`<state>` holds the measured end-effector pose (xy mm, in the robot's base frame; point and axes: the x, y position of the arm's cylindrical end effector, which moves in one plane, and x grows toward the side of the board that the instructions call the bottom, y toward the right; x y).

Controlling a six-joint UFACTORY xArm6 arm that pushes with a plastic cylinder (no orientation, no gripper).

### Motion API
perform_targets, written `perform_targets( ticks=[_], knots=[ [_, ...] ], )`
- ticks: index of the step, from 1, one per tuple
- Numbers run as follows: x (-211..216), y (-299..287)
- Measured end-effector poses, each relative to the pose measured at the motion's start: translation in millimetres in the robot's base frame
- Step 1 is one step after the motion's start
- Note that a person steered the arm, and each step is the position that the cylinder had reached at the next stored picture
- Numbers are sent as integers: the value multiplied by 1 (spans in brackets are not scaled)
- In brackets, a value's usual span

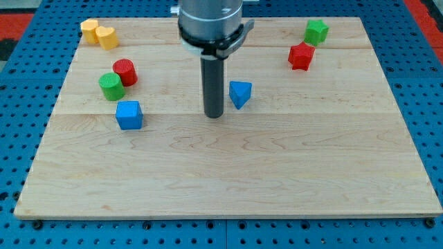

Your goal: Place the triangle at the top center of the board

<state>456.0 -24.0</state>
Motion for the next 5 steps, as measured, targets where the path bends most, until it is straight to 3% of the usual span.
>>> perform_targets(
  ticks=[2,4,5],
  knots=[
    [91,22],
    [97,78],
    [98,79]
  ],
)
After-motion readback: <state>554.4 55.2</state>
